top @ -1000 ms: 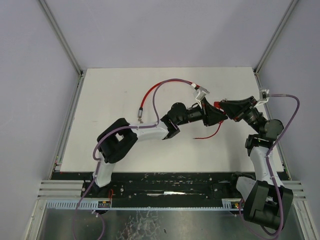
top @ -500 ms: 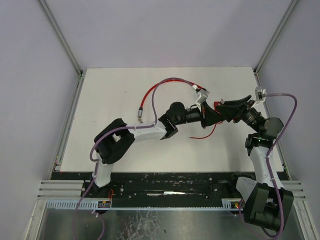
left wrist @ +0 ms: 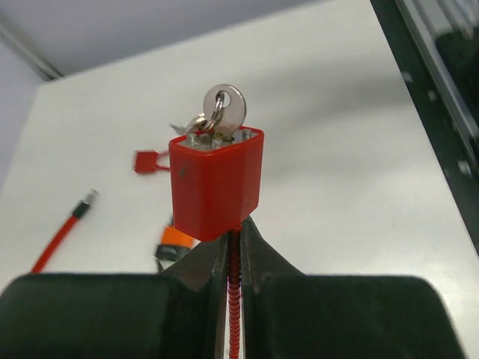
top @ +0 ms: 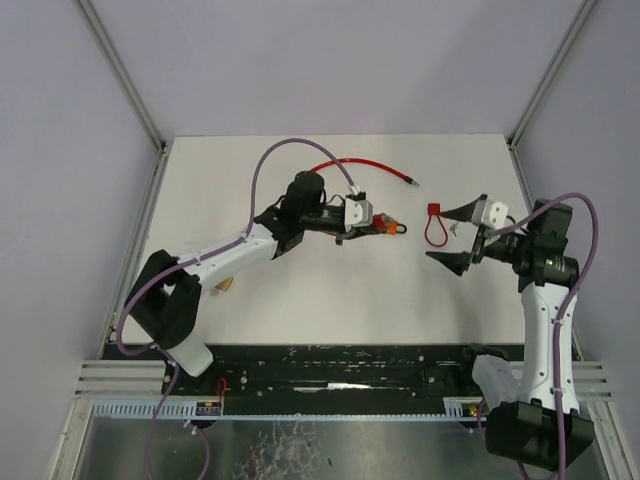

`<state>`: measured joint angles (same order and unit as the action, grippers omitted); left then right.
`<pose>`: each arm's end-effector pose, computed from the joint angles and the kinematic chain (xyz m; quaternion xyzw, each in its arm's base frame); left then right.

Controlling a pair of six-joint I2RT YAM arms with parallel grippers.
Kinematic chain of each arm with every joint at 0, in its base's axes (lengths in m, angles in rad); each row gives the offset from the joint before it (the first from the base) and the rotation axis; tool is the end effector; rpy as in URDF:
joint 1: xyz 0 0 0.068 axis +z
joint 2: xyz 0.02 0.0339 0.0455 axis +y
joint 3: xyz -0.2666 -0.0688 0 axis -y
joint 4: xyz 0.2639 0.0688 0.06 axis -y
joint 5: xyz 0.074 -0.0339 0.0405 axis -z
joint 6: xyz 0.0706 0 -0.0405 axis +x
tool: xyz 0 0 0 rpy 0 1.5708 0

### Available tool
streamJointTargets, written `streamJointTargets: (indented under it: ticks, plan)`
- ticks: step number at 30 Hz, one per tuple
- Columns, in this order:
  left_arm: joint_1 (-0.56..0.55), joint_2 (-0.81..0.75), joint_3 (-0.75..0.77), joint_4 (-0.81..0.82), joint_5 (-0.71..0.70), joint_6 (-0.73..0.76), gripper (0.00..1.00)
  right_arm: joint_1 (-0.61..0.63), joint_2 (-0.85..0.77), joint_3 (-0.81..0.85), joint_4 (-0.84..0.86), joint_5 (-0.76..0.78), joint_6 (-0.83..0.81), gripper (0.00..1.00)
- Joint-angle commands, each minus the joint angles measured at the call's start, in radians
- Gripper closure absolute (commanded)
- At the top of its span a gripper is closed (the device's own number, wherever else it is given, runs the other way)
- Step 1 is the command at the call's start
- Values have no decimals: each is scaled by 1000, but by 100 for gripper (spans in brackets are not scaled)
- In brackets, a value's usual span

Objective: Lock with the key
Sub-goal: Adjust the lock.

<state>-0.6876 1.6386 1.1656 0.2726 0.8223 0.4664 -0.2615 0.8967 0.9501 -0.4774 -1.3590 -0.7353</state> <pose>0.2917 -0.3065 0.2884 0.5992 0.4569 -0.3716 0.5424 0.2061 0.0163 0.3592 -0.4847 0.5552 0.2620 0.6230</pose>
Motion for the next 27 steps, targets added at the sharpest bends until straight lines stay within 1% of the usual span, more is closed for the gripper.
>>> streamJointTargets:
  ticks: [1,3,4,8,10,13,19,27]
  plan:
    - [-14,14,12,-353,104,400,100,19,-1,-55,-583,-75,-932,8]
    - [-22,25,4,-358,151,432,100,50,-2,-93,-580,-59,-1015,9]
    - [-33,26,1,-361,160,452,100,67,2,-107,-569,-47,-1031,9]
    - [-91,51,16,-371,78,463,100,135,22,-138,-538,1,-1057,17]
    - [-107,80,37,-386,52,460,100,158,30,-147,-534,-1,-1063,24]
    - [-128,99,59,-400,7,452,100,189,40,-153,-492,-9,-1016,37]
    - [-136,107,63,-404,4,458,100,242,36,-177,-390,19,-905,54]
    - [-138,110,68,-406,3,455,100,304,25,-216,-272,65,-785,59]
